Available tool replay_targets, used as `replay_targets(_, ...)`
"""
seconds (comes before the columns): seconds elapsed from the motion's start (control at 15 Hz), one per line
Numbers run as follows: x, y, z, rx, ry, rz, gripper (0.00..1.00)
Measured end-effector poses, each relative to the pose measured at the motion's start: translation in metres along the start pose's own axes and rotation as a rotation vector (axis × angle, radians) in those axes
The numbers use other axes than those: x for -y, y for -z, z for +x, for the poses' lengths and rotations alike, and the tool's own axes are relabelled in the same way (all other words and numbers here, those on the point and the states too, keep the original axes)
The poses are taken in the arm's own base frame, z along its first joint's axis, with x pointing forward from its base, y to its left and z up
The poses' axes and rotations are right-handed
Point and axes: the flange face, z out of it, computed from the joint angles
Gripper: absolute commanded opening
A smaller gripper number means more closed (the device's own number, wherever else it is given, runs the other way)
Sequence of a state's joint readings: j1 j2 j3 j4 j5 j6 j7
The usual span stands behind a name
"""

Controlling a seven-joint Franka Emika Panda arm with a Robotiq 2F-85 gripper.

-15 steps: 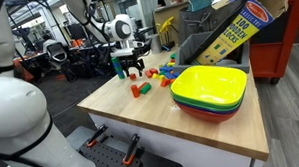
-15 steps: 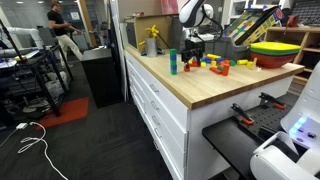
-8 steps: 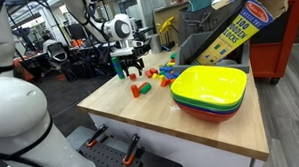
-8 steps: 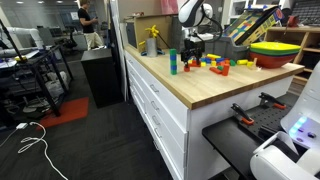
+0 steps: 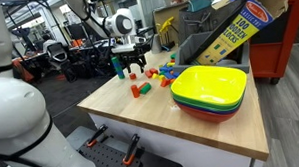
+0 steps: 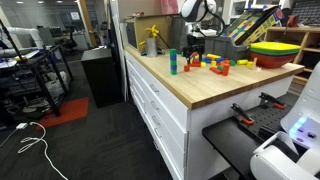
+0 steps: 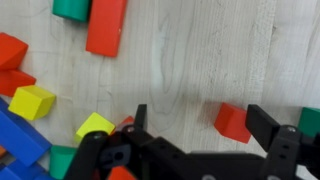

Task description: Move the red and yellow blocks to the left

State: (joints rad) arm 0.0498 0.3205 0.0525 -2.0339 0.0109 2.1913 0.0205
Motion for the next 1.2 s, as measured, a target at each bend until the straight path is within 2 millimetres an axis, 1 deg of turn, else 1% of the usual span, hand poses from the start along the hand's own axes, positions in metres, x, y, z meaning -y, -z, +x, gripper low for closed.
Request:
replay_targets(0.2, -0.018, 0.007, -0.002, 0.004, -0.038, 0.004, 1.00)
replay_targets(0.47, -0.050, 0.006, -0.003, 0.005, -0.147, 0.001, 1.00)
replay_targets(0.8, -0.086, -0.001, 0.000, 0.017, -0.320, 0.004, 1.00)
replay_targets(1.2, -0.115, -0.013, 0.005, 0.037, -0.464, 0.018, 1.00)
